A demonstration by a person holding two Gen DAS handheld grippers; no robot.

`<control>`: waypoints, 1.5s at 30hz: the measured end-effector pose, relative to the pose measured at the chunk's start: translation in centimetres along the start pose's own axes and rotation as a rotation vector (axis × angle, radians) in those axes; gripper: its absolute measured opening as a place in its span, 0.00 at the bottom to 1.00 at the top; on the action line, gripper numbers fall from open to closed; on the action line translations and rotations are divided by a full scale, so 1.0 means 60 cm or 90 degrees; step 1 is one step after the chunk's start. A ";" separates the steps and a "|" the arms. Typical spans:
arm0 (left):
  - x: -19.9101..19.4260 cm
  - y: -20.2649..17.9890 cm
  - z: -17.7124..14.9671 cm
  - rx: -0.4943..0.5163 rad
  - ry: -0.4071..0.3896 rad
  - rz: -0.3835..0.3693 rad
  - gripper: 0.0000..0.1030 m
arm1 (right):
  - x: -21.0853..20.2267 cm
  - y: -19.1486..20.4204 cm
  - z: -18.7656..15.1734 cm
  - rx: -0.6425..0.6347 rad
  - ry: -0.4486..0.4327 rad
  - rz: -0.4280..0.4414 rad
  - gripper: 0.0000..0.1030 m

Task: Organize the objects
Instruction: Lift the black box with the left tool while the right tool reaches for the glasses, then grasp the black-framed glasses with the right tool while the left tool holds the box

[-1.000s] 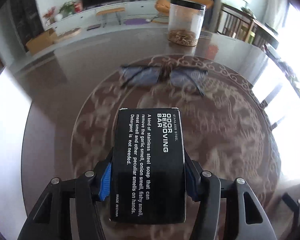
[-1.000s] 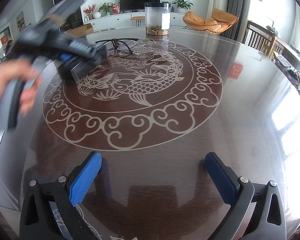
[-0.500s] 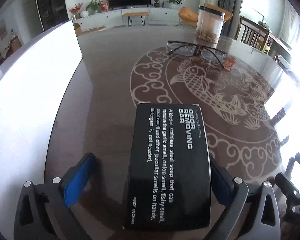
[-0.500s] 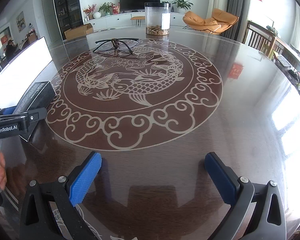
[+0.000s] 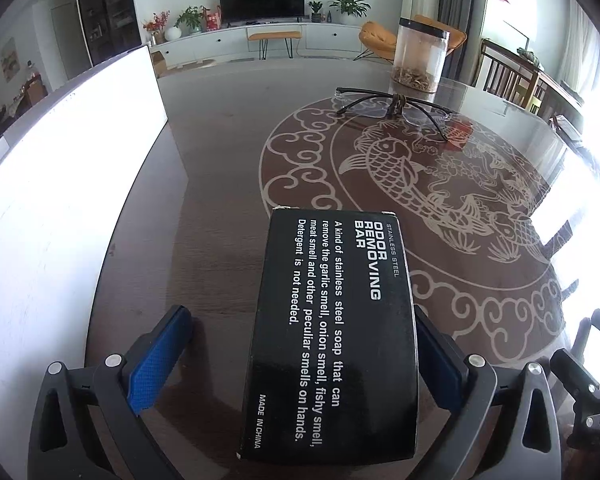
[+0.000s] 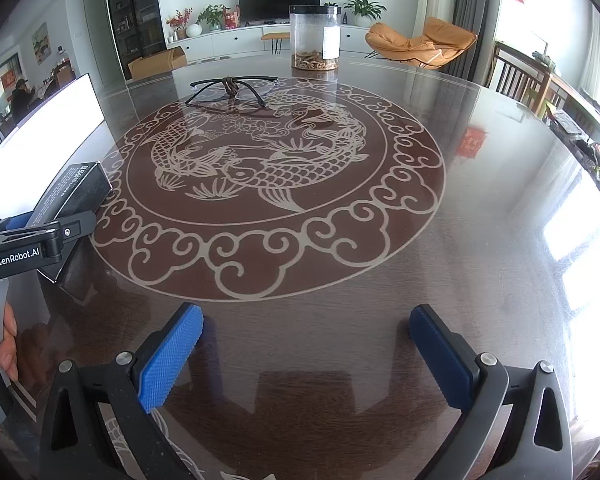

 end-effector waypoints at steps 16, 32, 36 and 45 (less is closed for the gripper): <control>0.001 0.002 0.000 0.000 -0.001 0.000 1.00 | 0.021 0.031 0.282 -0.164 -0.033 0.065 1.00; 0.000 -0.002 -0.001 0.004 -0.002 0.001 1.00 | 0.157 0.196 0.424 -0.343 0.049 0.089 0.93; -0.001 -0.002 -0.001 0.003 -0.002 0.002 1.00 | 0.155 0.181 0.426 -0.302 0.041 0.108 0.35; -0.002 -0.001 -0.002 0.003 -0.001 0.003 1.00 | 0.112 0.085 0.315 -0.163 0.001 0.100 0.14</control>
Point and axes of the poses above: each gripper's, at about its wrist camera, not at the fingertips, and x roughly the way its jaws point, y to its left, z to its top, the point moved 4 cm from there along x, roughly the way its jaws point, and after that the axes turned 15 degrees about y, right-handed, at the moved point
